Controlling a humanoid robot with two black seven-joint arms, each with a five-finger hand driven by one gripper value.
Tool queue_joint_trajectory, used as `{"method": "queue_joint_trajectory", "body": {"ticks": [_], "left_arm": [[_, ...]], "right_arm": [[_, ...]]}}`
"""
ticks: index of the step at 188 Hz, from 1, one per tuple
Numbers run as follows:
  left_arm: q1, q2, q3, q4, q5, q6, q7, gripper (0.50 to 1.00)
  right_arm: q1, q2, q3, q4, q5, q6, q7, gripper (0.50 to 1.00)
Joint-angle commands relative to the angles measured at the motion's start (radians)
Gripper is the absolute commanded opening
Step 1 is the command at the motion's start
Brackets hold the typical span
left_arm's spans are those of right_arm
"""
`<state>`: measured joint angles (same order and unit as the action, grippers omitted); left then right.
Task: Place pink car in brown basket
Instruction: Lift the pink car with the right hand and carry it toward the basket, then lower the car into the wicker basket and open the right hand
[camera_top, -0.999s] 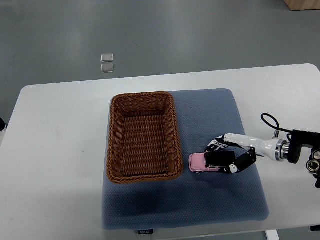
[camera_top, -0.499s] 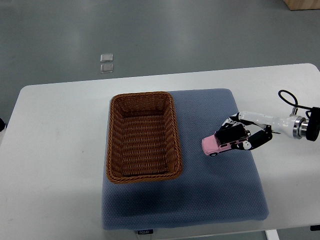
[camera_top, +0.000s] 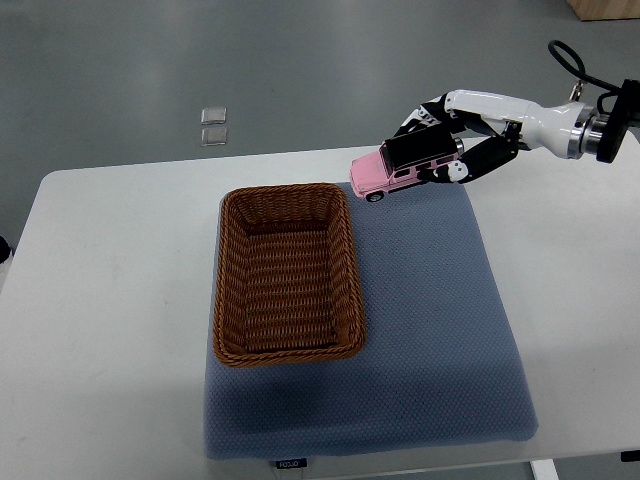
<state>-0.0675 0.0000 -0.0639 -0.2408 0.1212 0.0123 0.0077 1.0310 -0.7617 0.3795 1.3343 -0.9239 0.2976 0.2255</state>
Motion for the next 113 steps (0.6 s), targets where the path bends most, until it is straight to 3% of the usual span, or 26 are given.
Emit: {"method": "queue_joint_trajectory", "body": {"ticks": [1,70,113], "left_arm": [[0.0,0.0,-0.001,0.0,0.0,0.0,0.0,1.0],[0.0,0.0,-0.001,0.0,0.0,0.0,0.0,1.0],[0.0,0.0,-0.001,0.003,0.0,0.0,0.0,1.0]], "right_arm": [[0.029,0.099,-0.044,-0.061,0.005,-0.015,0.0,0.5],[0.009,0.493,-0.134,-0.334,-0.016,-0.086,0.006,0.5],[-0.034,0.588,-0.159,-0.406,-0.061,-0.123,0.012,0.5]]}}
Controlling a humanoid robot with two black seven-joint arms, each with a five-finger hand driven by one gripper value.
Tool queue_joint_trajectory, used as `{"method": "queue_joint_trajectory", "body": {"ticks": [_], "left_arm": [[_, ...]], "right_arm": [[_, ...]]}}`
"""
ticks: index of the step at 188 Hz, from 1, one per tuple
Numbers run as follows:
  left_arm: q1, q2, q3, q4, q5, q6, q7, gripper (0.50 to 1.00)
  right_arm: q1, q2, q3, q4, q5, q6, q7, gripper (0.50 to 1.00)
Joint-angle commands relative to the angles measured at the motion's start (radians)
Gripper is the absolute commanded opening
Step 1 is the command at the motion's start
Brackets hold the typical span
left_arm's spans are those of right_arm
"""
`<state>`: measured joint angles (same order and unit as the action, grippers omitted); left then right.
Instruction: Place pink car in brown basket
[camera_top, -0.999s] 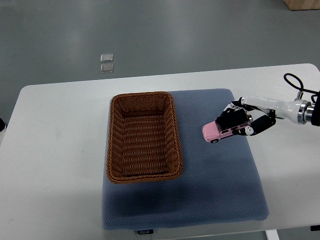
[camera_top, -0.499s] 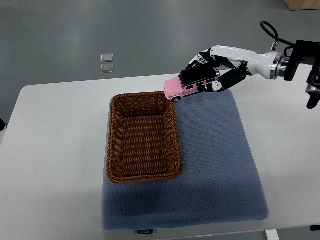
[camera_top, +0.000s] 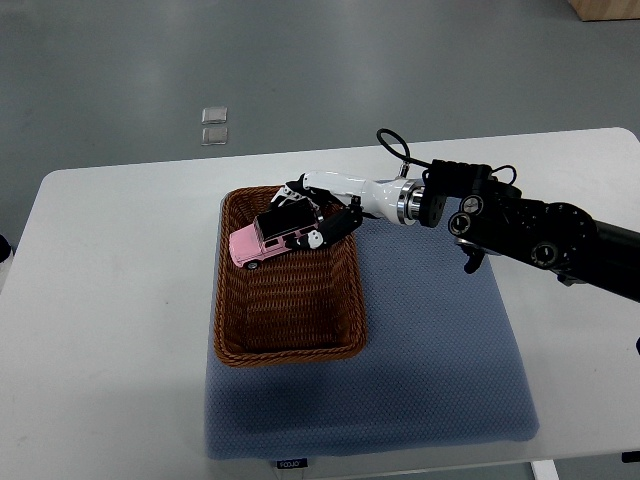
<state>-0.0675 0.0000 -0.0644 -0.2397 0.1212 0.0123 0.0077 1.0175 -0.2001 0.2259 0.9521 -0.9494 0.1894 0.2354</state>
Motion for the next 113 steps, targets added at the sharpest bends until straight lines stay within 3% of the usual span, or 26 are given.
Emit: {"method": "queue_joint_trajectory", "body": {"ticks": [1,30,47,55,58,67,68,81,113], "left_arm": [[0.0,0.0,0.0,0.002,0.0,0.0,0.0,1.0],[0.002,0.0,0.0,0.002,0.0,0.0,0.0,1.0],[0.002,0.0,0.0,0.0,0.0,0.0,0.0,1.0],[0.002,0.0,0.0,0.0,0.0,0.0,0.0,1.0],[0.001,0.0,0.0,0.0,0.0,0.0,0.0,1.0],[0.002,0.0,0.0,0.0,0.0,0.0,0.0,1.0],[0.0,0.0,0.0,0.0,0.0,0.0,0.0,1.0],[0.0,0.0,0.002,0.002,0.0,0.0,0.0,1.0],[0.001,0.0,0.0,0.002,0.0,0.0,0.0,1.0]], "right_arm": [[-0.02,0.027,-0.005,-0.024,-0.035,-0.015,0.002,0.5],[-0.054,0.038,-0.005,-0.042,-0.098,-0.022,0.022,0.5],[-0.057,0.038,-0.005,-0.042,-0.098,-0.024,0.022,0.543],[-0.056,0.038,-0.005,-0.042,-0.098,-0.024,0.024,0.599],[-0.056,0.038,-0.004,-0.042,-0.098,-0.024,0.024,0.657],[-0.056,0.038,-0.003,-0.042,-0.098,-0.024,0.024,0.658],[-0.056,0.038,-0.003,-0.042,-0.097,-0.022,0.024,0.769],[-0.056,0.038,-0.002,-0.042,-0.097,-0.022,0.024,0.885],[-0.056,0.036,0.009,-0.042,-0.089,-0.024,0.024,0.911]]}}
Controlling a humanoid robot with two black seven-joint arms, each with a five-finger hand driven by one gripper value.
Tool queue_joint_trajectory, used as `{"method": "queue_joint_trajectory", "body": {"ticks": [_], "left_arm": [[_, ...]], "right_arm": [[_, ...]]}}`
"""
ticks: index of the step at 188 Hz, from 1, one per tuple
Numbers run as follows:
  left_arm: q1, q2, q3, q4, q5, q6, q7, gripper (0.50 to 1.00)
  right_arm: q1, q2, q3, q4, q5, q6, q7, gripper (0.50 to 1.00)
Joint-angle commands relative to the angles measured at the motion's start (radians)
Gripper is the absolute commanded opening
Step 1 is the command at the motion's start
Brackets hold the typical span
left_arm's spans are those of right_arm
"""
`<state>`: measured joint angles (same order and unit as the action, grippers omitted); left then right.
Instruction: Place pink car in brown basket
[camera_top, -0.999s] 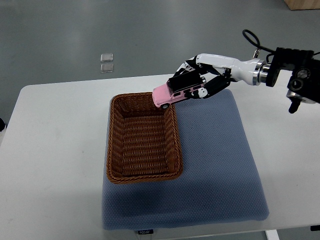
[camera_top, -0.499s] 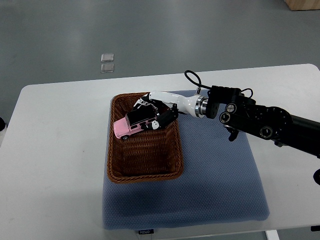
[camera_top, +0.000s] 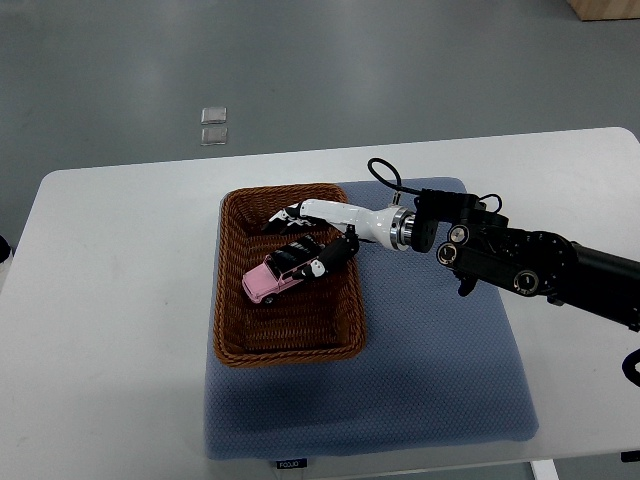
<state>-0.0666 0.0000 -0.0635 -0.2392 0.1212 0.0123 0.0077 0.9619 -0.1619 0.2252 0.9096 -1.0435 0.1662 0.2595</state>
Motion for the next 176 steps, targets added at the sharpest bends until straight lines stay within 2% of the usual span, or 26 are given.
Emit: {"method": "queue_joint_trajectory", "body": {"ticks": [1,27,47,63,107,138,154,176], "left_arm": [[0.001,0.0,-0.001,0.001,0.0,0.0,0.0,1.0],[0.001,0.0,0.001,0.0,0.0,0.0,0.0,1.0],[-0.001,0.0,-0.001,0.0,0.0,0.0,0.0,1.0],[-0.001,0.0,0.001,0.0,0.0,0.0,0.0,1.0],[-0.001,0.0,0.002,-0.002,0.0,0.0,0.0,1.0],[0.001,0.0,0.005,-0.002,0.0,0.0,0.0,1.0],[-0.001,0.0,0.005,-0.002,0.0,0.0,0.0,1.0],[-0.001,0.0,0.005,-0.002,0.0,0.0,0.0,1.0]], "right_arm": [[0.0,-0.002,0.009,0.0,0.005,-0.001,0.0,0.911],[0.003,-0.021,0.063,-0.002,0.017,-0.001,0.001,0.911],[-0.011,-0.036,0.221,-0.003,0.042,0.006,0.001,0.911],[-0.075,-0.039,0.356,-0.003,0.109,0.007,0.001,0.911],[-0.293,-0.016,0.732,-0.005,0.482,0.01,0.001,0.911],[-0.361,0.007,0.784,-0.06,0.793,0.018,0.007,0.911],[-0.367,0.012,0.784,-0.132,0.908,0.084,0.029,0.911],[-0.367,0.013,0.784,-0.195,0.942,0.185,0.046,0.911]]}}
